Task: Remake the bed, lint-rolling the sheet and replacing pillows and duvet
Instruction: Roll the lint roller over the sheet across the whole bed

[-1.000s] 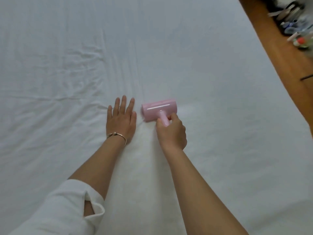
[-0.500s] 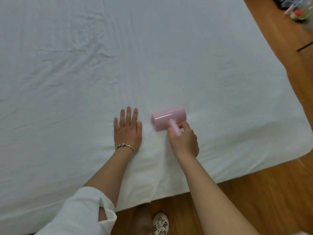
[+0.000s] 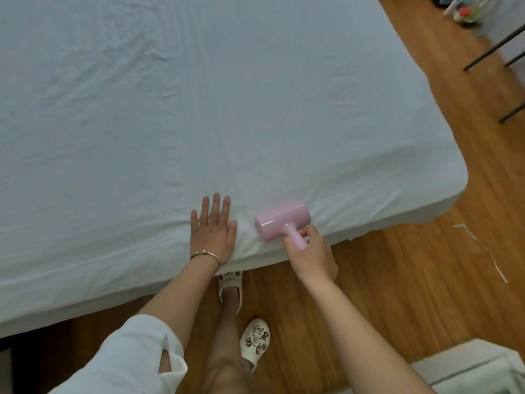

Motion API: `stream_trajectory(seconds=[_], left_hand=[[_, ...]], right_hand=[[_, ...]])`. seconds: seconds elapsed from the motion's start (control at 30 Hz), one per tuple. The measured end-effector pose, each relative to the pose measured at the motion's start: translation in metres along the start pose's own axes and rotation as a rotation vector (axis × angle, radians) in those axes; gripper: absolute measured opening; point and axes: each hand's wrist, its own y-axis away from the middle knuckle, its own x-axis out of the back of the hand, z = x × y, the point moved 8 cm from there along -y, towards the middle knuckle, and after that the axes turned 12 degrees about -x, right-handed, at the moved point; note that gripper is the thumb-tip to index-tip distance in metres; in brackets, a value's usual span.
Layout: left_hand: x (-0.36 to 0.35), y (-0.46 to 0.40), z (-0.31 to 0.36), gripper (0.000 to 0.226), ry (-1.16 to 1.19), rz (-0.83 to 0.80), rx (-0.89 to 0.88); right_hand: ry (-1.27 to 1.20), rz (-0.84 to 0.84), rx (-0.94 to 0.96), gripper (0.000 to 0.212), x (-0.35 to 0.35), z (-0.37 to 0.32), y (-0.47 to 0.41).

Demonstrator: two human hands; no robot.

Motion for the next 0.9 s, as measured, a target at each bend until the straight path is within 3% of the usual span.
stream_trajectory(seconds=[0.2, 0.37, 0.7, 0.9], left_hand=[[0.018, 0.009, 0.008, 0.059, 0.059, -0.126, -0.058], [0.061, -0.015, 0.005, 0.052, 0.233, -0.053, 0.065], [0.107, -0.094, -0.081, 0.050, 0.213, 0.155, 0.085], [0.111, -0.150, -0.122, 0.057, 0.038, 0.116, 0.110]], right_hand=[[-0.036, -0.008, 0.012, 0.017, 0.022, 0.005, 0.029], [-0.189, -0.003, 0.085, 0.030, 0.041, -0.030, 0.044], [-0.331, 0.045, 0.147, 0.017, 0.012, -0.183, -0.036], [-0.356, 0.110, 0.232, 0.021, -0.002, -0.326, -0.096]])
